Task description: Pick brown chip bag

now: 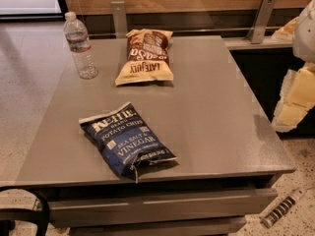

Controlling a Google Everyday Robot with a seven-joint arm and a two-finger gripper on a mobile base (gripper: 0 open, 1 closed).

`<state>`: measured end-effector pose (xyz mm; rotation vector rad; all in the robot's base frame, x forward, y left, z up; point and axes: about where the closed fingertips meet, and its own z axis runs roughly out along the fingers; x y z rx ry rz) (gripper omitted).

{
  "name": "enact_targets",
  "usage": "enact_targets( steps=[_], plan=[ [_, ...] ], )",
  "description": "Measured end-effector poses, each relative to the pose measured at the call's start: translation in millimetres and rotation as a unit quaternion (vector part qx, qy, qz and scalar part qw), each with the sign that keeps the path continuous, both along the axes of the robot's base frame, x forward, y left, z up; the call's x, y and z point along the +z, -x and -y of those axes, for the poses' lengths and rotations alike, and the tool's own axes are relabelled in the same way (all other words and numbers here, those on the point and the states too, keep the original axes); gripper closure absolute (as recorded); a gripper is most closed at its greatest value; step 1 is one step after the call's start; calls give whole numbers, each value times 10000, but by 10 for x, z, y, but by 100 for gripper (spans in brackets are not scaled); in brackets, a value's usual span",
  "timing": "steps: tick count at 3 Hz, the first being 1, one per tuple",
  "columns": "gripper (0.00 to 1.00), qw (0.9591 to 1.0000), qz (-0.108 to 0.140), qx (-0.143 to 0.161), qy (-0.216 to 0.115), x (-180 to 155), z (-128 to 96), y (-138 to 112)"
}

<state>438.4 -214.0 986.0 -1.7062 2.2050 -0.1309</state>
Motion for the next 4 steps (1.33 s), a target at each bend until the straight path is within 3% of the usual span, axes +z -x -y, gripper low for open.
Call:
enact_targets(
  steps=[1, 2, 3, 4],
  plan=[
    [0, 10000, 1, 0, 0, 1, 0, 0],
    [0, 9999, 61, -57, -120, 56, -31, -259],
    [0, 9982, 314, -234, -461, 174, -193, -837],
    [0, 9906, 712, -449, -1080, 328, -398, -1367]
  ],
)
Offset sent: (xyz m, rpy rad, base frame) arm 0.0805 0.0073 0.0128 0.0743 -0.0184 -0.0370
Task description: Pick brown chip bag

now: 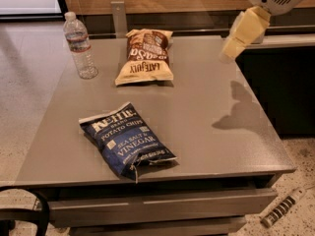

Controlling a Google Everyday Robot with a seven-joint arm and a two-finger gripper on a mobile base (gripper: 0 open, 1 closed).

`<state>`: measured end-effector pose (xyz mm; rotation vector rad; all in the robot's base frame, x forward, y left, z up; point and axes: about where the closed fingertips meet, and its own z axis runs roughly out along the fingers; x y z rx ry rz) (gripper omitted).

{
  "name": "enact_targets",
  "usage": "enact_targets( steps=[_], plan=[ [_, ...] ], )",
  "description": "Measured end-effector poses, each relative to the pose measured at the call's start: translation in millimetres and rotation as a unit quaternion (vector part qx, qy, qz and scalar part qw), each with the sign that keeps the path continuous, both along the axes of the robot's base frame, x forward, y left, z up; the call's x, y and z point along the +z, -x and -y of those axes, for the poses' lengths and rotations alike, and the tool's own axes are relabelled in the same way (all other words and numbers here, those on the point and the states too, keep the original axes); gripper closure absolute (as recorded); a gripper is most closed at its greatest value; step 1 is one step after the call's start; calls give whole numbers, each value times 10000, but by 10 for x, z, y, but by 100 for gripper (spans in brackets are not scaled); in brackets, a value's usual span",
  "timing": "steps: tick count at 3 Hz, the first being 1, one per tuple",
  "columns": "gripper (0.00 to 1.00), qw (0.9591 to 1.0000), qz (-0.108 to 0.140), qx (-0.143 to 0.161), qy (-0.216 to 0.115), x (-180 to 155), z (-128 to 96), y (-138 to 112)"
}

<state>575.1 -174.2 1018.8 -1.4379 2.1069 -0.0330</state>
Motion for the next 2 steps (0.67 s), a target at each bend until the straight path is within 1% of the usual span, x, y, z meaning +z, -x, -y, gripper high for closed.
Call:
enact_targets(
  steps=[1, 2],
  plan=[
    [0, 9968, 393, -83, -698, 90, -339, -408],
    [0, 9902, 626, -196, -1235, 38, -704, -733]
  ],
)
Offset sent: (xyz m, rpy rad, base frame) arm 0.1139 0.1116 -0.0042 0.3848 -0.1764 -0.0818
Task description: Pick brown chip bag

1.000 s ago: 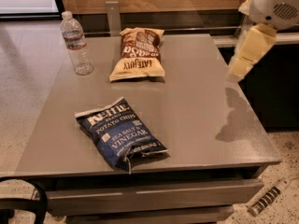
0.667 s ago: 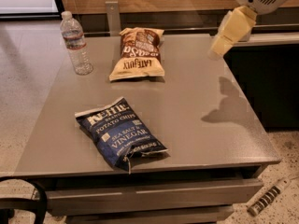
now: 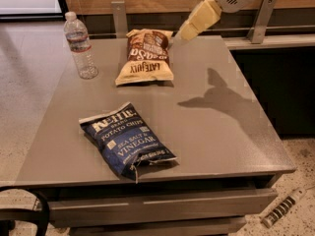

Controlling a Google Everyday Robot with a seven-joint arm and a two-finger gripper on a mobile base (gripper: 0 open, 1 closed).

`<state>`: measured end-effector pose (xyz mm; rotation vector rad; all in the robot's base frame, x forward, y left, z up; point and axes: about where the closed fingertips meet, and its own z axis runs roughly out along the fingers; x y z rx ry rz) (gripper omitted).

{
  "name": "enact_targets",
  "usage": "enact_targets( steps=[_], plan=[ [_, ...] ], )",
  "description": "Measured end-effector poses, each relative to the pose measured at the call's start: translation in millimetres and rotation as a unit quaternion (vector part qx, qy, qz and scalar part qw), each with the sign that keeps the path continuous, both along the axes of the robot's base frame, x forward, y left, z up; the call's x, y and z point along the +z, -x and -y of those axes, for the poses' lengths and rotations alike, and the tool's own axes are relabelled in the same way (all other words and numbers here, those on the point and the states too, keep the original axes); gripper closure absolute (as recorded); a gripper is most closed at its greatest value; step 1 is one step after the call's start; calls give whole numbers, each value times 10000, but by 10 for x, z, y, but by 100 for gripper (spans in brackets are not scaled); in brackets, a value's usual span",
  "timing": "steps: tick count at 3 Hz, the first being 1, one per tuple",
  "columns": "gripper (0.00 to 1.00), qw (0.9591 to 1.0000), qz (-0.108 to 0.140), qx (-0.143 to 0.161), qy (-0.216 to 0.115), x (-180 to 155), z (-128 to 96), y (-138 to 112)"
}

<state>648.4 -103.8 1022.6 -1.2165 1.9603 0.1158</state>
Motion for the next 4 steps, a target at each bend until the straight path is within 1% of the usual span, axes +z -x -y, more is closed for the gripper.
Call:
enact_targets(
  steps=[1, 2, 3, 4],
  plan=[
    [0, 9982, 31, -188, -563, -115, -351, -176],
    [0, 9983, 5, -203, -540, -131, -362, -191],
    [0, 9983, -238, -398, -342, -281, -457, -370],
    [0, 9958, -613, -626, -277, -590, -635, -731]
  ],
)
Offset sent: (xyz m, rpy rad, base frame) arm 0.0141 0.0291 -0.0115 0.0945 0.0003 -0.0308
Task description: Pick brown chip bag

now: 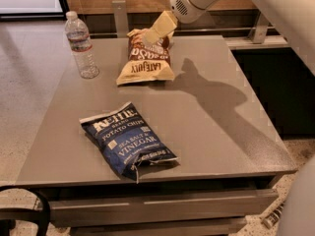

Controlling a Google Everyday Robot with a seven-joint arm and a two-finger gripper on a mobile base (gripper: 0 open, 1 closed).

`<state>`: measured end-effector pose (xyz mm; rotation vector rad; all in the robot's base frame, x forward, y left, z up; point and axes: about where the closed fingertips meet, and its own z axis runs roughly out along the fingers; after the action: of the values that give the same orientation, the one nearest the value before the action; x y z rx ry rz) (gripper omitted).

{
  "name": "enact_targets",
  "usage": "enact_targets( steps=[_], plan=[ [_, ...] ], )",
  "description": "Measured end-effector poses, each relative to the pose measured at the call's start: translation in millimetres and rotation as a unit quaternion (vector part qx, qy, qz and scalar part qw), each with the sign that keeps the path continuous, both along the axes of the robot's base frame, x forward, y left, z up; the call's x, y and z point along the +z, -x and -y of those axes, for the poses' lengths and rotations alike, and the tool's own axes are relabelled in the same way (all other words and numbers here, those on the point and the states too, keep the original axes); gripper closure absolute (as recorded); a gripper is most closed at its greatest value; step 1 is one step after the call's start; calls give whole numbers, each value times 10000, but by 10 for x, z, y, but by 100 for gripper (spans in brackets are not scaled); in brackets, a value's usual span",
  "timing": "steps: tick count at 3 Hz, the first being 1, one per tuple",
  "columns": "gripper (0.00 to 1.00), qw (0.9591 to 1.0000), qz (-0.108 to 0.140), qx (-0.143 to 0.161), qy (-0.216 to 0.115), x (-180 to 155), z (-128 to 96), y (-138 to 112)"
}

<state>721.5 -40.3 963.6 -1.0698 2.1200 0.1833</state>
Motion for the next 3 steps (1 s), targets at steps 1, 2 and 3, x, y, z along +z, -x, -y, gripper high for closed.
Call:
enact_targets(
  steps=[1, 2, 3],
  plan=[
    [0, 9995, -286, -85, -85, -263, -202, -246],
    [0, 9981, -563, -136, -227, -511, -405, -433],
    [0, 9949, -922, -125, -392, -727, -700, -511]
  ],
)
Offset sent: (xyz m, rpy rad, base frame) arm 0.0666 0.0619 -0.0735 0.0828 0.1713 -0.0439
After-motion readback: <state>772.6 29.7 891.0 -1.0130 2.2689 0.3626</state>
